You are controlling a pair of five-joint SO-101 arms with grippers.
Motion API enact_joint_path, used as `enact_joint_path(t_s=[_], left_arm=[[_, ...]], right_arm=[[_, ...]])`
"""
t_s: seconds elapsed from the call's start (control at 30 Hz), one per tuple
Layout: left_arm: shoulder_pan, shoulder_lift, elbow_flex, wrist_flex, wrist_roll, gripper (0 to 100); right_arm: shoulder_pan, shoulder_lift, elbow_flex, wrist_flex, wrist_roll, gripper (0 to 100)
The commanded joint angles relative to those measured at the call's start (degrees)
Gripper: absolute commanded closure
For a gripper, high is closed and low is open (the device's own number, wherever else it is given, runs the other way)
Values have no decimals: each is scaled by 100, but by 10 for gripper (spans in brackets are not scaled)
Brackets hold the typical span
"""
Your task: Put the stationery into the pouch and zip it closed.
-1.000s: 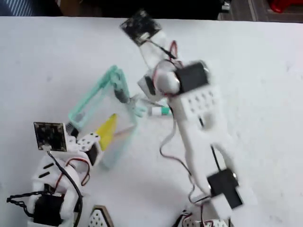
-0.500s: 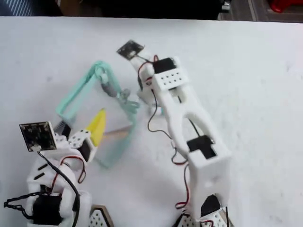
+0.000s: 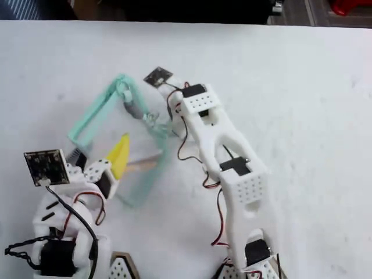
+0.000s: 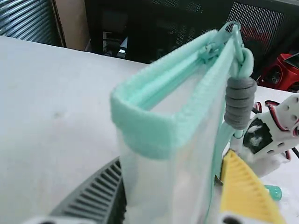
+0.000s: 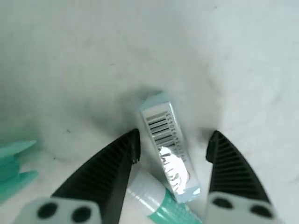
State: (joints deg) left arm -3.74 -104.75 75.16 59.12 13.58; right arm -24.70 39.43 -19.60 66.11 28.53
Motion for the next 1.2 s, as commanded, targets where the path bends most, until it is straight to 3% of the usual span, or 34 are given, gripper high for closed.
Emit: enact_joint_path(t_s=[0.0, 0.03, 0.1, 0.17, 0.53, 0.77, 0.93, 1.17], left_arm=[[-13, -4, -114, -149, 53, 703], [-13, -4, -114, -149, 53, 703], [-13, -4, -114, -149, 53, 703], [-4, -4, -114, -149, 53, 703], [708, -4, -105, -97, 9, 702], [1868, -4, -105, 352, -1134, 702], [2105, -4, -105, 387, -1134, 702], [2123, -4, -105, 422, -1160, 702]], right_arm=[[75, 31, -62, -242, 62, 937], [92, 40, -62, -295, 62, 994], [136, 13, -123, -259, 62, 955], [259, -127, -334, -31, 53, 981], [558, -2044, -2189, 2167, 62, 982], [532, -3574, -2576, 2642, 26, 981], [-4, -4884, -2567, 3064, 18, 981], [-1965, -6360, -2549, 3020, 35, 981]])
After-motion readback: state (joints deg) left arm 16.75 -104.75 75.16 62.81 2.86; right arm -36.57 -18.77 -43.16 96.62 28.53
